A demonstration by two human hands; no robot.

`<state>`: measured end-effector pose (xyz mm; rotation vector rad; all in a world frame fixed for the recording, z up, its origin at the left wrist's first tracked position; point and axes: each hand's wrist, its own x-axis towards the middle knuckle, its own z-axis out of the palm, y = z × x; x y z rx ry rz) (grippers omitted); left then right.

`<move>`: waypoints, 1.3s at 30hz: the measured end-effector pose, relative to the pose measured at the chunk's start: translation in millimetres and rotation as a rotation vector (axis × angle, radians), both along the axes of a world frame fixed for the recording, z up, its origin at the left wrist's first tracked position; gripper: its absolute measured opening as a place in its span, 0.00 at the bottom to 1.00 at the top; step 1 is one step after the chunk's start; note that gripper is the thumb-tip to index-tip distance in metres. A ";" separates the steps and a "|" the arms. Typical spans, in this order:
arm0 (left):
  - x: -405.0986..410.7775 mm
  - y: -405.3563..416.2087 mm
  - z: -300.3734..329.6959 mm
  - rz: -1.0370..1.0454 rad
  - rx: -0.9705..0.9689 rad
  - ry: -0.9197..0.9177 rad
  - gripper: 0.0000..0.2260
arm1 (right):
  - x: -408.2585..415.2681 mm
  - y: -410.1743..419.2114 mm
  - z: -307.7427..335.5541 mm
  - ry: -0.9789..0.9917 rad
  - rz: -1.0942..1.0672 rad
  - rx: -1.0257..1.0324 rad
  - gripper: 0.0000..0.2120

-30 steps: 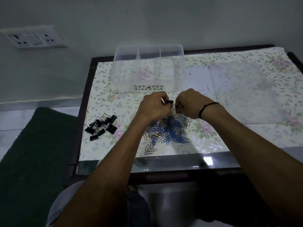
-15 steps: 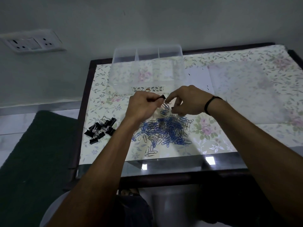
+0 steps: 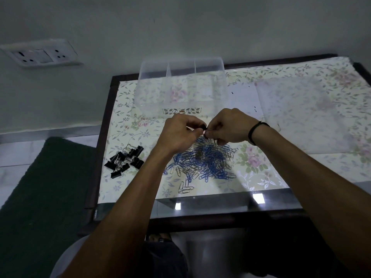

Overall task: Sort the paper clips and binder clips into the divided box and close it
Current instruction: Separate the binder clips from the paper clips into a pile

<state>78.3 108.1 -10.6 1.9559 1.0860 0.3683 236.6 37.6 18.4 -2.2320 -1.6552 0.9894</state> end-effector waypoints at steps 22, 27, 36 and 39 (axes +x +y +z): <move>-5.5 5.2 3.3 0.199 -0.306 -0.005 0.02 | -4.9 7.4 -10.6 0.156 -0.154 0.113 0.09; -7.2 6.2 8.7 0.183 -0.333 -0.009 0.03 | -4.5 7.7 -7.6 0.113 -0.173 0.078 0.07; -5.6 6.1 11.2 0.272 -0.425 -0.134 0.04 | -7.6 12.5 -14.1 0.817 -0.672 0.072 0.10; -2.0 3.2 9.4 0.317 -0.471 -0.197 0.04 | -13.8 13.3 -17.5 0.891 -0.740 0.146 0.07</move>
